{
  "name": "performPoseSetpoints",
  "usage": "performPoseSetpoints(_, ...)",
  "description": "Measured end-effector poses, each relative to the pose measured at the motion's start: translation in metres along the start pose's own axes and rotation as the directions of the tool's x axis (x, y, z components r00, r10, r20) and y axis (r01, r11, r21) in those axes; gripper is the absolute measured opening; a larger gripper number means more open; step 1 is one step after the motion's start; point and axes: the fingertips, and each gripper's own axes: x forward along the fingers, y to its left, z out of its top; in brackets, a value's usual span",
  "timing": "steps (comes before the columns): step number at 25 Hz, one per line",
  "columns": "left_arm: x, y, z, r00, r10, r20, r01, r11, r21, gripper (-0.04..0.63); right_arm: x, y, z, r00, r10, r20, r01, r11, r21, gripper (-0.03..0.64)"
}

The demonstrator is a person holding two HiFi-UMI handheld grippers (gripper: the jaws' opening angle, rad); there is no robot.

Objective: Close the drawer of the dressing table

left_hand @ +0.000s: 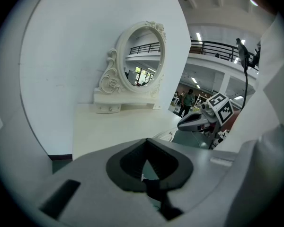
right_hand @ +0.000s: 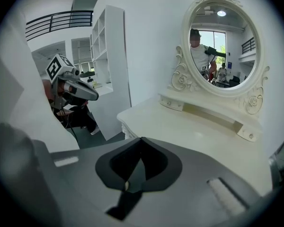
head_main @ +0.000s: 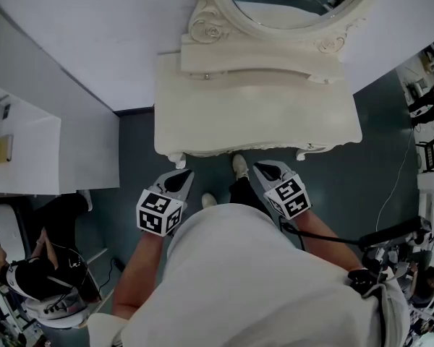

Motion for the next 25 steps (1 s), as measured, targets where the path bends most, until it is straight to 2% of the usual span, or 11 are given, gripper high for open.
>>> performPoseSetpoints(25, -0.005, 0.000, -0.005, 1.000, 0.000, -0.011, 0.000, 1.000, -0.009, 0.002, 0.004, 0.009, 0.005, 1.000, 0.017, -0.008, -0.017, 0.999, -0.032, 0.000)
